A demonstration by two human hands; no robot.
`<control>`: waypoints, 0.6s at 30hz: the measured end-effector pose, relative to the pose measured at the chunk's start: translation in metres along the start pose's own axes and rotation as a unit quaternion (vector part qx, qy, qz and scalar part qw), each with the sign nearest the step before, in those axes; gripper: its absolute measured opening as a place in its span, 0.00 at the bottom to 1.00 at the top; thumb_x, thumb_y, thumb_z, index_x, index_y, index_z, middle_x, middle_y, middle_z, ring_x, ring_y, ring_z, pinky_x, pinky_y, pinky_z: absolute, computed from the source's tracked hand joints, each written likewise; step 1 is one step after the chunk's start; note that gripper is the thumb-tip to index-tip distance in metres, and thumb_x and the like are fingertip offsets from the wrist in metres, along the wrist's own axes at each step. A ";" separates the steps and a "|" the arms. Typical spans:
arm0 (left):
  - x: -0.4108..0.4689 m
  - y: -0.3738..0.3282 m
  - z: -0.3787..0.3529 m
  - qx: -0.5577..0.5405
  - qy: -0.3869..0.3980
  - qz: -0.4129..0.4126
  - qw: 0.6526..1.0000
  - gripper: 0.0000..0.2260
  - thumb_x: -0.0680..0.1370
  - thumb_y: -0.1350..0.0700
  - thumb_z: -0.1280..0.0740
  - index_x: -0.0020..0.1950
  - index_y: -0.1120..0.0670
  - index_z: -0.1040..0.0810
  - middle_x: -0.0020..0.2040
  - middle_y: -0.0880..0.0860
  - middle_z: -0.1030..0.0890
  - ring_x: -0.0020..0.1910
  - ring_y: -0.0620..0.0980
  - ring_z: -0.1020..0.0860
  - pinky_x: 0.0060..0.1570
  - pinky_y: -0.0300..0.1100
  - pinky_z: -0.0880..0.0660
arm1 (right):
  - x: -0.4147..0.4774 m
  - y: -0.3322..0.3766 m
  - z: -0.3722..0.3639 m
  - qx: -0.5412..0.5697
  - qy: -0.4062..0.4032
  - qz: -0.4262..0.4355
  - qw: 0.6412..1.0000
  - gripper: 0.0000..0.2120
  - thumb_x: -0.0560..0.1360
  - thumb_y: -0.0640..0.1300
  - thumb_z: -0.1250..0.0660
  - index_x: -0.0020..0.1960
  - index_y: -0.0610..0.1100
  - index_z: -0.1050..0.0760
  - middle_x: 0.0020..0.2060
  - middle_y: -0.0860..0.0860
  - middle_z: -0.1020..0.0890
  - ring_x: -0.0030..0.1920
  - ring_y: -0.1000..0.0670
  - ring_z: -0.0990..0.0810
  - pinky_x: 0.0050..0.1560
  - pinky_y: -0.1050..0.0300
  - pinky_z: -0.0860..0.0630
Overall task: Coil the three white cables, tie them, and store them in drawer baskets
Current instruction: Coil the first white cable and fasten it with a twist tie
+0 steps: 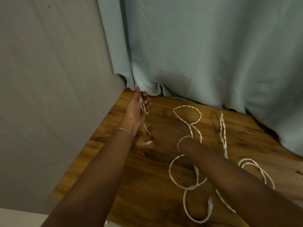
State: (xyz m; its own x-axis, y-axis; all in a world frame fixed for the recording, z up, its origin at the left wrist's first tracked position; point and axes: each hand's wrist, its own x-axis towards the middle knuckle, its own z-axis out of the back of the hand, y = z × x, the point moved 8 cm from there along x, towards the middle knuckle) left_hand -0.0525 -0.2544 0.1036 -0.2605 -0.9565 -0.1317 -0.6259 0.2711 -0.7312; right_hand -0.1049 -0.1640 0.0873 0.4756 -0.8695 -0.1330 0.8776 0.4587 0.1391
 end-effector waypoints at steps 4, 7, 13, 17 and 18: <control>0.000 0.000 0.022 0.094 -0.066 -0.017 0.993 0.18 0.81 0.42 0.44 0.40 0.54 0.32 0.31 0.49 0.31 0.23 0.43 0.33 0.22 0.34 0.35 | 0.002 0.005 0.019 0.084 -0.005 0.002 0.996 0.12 0.81 0.46 0.43 0.54 0.40 0.25 0.50 0.43 0.20 0.50 0.44 0.22 0.38 0.60 0.34; -0.005 0.008 0.027 0.230 -0.070 0.012 0.971 0.21 0.80 0.39 0.45 0.41 0.55 0.30 0.30 0.51 0.29 0.22 0.44 0.32 0.22 0.33 0.36 | 0.005 0.000 0.042 0.157 -0.043 0.016 0.987 0.12 0.80 0.48 0.41 0.48 0.43 0.22 0.47 0.46 0.18 0.46 0.47 0.21 0.46 0.51 0.25; -0.016 0.018 0.016 0.310 0.013 0.063 0.949 0.24 0.79 0.36 0.49 0.34 0.52 0.30 0.24 0.48 0.29 0.22 0.43 0.33 0.27 0.38 0.37 | 0.011 -0.037 0.085 0.245 -0.155 -0.025 0.957 0.07 0.76 0.45 0.33 0.49 0.42 0.20 0.43 0.49 0.17 0.43 0.52 0.20 0.43 0.56 0.26; -0.028 0.026 -0.004 0.290 0.072 0.084 0.950 0.27 0.78 0.34 0.52 0.38 0.53 0.26 0.32 0.52 0.27 0.23 0.45 0.34 0.22 0.35 0.38 | 0.013 -0.065 0.099 0.348 -0.188 -0.073 0.915 0.10 0.73 0.47 0.28 0.46 0.39 0.20 0.37 0.49 0.19 0.37 0.57 0.23 0.39 0.64 0.28; -0.032 0.027 -0.009 0.298 0.079 0.087 0.947 0.30 0.77 0.33 0.53 0.37 0.55 0.26 0.32 0.53 0.27 0.23 0.45 0.34 0.21 0.34 0.38 | 0.013 -0.070 0.102 0.369 -0.200 -0.077 0.904 0.10 0.72 0.47 0.27 0.45 0.39 0.19 0.36 0.49 0.19 0.35 0.59 0.23 0.38 0.66 0.28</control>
State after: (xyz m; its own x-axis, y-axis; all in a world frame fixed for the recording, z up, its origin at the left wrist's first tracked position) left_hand -0.0679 -0.2159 0.0935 -0.4575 -0.8623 -0.2169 -0.0506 0.2688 -0.9619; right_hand -0.1659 -0.2258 0.1757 0.1606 -0.9772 0.1388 0.5823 0.2074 0.7861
